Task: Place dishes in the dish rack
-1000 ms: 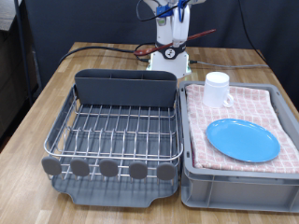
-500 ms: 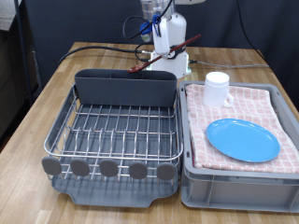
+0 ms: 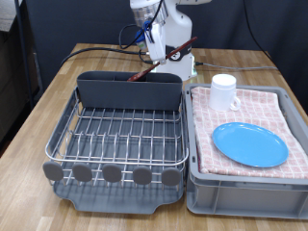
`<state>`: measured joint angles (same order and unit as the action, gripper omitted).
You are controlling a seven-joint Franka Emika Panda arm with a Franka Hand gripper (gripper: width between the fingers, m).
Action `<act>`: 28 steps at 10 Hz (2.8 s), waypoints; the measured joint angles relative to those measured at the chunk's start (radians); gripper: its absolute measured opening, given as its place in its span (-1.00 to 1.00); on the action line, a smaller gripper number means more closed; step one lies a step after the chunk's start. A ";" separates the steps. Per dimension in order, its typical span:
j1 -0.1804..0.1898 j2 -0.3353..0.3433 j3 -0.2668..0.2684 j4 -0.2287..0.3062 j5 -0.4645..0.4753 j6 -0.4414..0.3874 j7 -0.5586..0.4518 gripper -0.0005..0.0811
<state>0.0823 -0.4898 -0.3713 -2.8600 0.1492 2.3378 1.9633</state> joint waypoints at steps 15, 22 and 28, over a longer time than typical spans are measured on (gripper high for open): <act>-0.135 -0.030 0.359 0.074 -0.482 0.019 0.294 0.98; 0.112 -0.004 0.388 0.255 -0.311 -0.098 0.107 0.98; 0.179 0.172 0.423 0.497 -0.237 -0.170 0.097 0.98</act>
<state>0.2612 -0.3178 0.0518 -2.3629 -0.0883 2.1682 2.0601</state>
